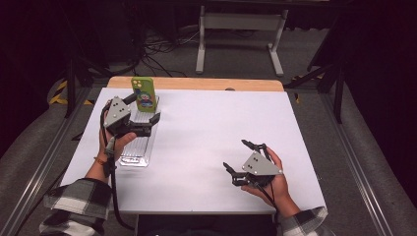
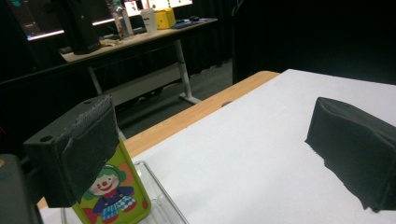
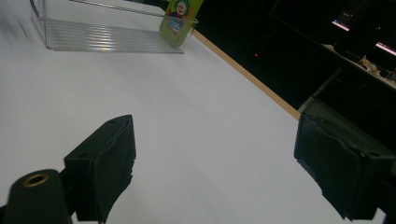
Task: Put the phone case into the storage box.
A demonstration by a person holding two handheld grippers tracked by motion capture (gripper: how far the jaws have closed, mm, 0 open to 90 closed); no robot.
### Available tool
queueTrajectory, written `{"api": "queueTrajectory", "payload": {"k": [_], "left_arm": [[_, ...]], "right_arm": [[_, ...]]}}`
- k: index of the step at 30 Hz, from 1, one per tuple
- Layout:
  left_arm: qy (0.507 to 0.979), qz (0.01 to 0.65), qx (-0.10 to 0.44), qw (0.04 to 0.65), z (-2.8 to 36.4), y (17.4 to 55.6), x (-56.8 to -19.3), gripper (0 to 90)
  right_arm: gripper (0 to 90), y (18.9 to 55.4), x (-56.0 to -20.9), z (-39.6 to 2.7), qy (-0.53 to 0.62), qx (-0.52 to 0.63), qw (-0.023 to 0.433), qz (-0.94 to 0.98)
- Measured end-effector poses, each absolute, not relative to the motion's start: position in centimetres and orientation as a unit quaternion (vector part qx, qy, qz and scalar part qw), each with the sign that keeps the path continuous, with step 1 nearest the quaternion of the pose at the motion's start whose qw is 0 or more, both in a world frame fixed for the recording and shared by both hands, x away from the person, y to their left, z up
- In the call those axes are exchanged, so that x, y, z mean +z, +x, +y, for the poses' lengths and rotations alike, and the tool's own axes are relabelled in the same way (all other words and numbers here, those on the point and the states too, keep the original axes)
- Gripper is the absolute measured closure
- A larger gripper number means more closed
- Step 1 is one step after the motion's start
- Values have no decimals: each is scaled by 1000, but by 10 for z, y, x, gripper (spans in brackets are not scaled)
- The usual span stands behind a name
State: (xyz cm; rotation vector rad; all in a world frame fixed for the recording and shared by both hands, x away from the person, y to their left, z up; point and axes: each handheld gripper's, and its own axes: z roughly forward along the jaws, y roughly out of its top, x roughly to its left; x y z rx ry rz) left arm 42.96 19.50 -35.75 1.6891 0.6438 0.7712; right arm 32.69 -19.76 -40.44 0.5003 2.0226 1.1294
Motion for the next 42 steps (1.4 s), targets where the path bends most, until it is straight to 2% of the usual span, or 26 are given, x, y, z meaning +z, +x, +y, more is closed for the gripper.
{"api": "queueTrajectory", "payload": {"k": [21, 42], "left_arm": [[714, 266, 313, 566, 189, 413, -363, 36], [731, 215, 303, 572, 177, 388, -367, 35]], "right_arm": [[139, 325, -403, -198, 194, 439, 386, 788], [137, 323, -404, -198, 192, 441, 381, 790]]}}
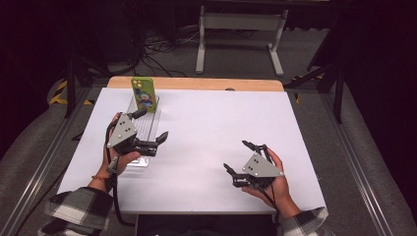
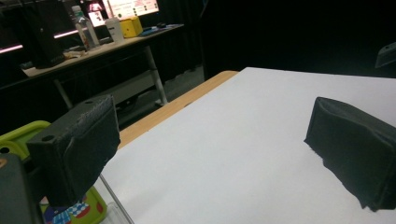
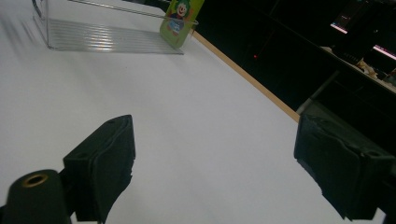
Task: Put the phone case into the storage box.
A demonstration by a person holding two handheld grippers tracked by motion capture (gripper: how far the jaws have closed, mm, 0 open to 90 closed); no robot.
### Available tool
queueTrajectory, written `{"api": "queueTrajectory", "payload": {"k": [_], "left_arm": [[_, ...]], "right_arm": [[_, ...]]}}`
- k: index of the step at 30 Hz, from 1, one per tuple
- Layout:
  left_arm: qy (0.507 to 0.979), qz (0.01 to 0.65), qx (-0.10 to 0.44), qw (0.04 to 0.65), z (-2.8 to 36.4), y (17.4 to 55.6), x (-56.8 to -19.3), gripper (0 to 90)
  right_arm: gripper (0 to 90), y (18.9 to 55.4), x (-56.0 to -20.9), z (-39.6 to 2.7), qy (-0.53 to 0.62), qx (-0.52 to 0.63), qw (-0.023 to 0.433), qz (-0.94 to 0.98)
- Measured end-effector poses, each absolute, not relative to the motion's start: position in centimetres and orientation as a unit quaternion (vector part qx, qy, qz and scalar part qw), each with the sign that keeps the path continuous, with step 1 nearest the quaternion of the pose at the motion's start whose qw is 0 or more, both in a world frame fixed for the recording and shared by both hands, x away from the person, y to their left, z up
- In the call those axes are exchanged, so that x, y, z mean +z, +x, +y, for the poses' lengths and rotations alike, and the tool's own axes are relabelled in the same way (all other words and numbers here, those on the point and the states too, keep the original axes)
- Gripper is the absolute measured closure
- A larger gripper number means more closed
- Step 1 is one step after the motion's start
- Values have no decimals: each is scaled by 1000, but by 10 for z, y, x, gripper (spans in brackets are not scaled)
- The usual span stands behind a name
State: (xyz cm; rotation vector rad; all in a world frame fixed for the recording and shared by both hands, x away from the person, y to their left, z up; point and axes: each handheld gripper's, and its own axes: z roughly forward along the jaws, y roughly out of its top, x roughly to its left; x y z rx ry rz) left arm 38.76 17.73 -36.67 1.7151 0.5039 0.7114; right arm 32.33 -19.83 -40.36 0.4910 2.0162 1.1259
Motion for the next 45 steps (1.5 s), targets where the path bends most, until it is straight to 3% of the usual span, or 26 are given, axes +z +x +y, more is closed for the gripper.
{"api": "queueTrajectory", "payload": {"k": [45], "left_arm": [[756, 170, 292, 561, 152, 351, -394, 40]], "right_arm": [[129, 312, -407, -205, 196, 450, 373, 787]]}}
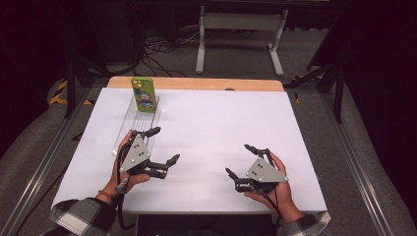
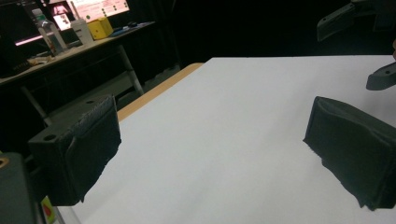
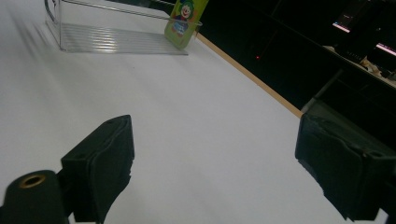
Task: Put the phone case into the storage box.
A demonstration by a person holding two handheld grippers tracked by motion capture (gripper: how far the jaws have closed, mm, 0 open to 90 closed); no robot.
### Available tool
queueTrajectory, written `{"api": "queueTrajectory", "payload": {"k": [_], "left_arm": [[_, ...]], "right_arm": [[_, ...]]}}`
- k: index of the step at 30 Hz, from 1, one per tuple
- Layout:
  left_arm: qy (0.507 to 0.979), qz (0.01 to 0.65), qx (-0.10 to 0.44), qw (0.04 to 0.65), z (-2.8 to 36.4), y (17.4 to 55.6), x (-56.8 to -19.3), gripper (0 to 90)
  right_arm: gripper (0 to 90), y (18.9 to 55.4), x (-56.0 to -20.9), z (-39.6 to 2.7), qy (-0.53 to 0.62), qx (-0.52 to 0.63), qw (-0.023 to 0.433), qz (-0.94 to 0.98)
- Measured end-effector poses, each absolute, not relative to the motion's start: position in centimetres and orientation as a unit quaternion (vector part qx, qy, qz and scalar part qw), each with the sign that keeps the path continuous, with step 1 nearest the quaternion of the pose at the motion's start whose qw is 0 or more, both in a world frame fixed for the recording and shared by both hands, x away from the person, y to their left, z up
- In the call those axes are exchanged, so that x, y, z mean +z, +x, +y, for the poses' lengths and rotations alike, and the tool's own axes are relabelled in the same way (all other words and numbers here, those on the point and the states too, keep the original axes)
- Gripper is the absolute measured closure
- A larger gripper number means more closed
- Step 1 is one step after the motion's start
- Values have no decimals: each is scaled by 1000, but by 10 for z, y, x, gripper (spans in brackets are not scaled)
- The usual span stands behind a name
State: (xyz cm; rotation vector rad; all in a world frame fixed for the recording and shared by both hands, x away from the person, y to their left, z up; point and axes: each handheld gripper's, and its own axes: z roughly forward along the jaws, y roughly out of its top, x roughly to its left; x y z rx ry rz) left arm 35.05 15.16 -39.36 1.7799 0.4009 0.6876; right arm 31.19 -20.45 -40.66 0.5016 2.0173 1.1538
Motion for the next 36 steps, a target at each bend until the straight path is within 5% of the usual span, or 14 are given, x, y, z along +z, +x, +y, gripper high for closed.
{"api": "queueTrajectory", "payload": {"k": [36], "left_arm": [[789, 183, 258, 527, 167, 339, -435, 50]], "right_arm": [[113, 309, -414, -202, 189, 452, 362, 793]]}}
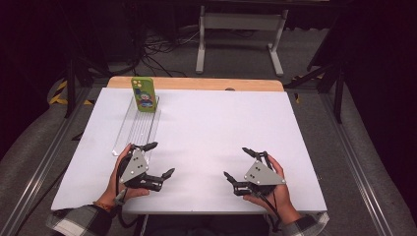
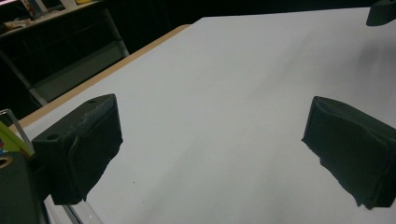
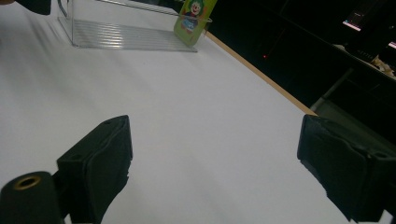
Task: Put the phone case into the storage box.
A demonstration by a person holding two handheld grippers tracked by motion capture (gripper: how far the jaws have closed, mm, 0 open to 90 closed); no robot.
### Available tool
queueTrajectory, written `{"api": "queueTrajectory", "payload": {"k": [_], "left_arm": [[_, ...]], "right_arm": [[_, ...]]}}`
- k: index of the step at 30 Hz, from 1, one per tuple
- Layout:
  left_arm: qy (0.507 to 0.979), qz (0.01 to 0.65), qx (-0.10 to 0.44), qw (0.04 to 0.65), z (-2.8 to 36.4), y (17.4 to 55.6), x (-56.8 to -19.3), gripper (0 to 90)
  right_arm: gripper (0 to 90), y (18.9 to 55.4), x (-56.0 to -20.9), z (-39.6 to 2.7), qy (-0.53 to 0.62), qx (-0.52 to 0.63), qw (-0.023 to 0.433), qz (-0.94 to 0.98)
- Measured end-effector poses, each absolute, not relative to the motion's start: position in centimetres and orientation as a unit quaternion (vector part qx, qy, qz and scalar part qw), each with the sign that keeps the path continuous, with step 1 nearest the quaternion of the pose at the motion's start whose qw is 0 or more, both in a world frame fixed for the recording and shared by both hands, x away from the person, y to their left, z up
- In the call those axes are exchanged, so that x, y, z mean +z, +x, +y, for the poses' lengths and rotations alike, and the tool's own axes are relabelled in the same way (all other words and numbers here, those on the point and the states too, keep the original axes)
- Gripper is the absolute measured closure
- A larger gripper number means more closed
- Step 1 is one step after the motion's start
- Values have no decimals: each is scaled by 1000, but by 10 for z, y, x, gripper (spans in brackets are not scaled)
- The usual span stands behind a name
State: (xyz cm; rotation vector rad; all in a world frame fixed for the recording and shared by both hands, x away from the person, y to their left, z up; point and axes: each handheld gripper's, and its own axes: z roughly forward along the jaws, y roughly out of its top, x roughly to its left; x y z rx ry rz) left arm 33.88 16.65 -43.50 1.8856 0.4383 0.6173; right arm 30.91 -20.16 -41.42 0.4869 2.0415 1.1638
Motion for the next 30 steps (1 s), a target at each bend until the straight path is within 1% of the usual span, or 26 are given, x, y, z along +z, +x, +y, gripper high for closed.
{"api": "queueTrajectory", "payload": {"k": [2, 5, 12, 22, 30], "left_arm": [[791, 181, 262, 523, 168, 338, -437, 47], [792, 189, 251, 524, 172, 338, -441, 47], [801, 195, 247, 509, 178, 338, -450, 46], [797, 214, 239, 512, 183, 338, -452, 44], [799, 208, 239, 512, 181, 336, -451, 44]], "right_arm": [[112, 310, -415, -202, 190, 452, 361, 793], [107, 310, -416, -202, 192, 452, 359, 794], [86, 310, -417, -202, 192, 451, 361, 793], [83, 311, -417, -203, 193, 448, 362, 794], [84, 311, -418, -204, 194, 450, 360, 794]]}}
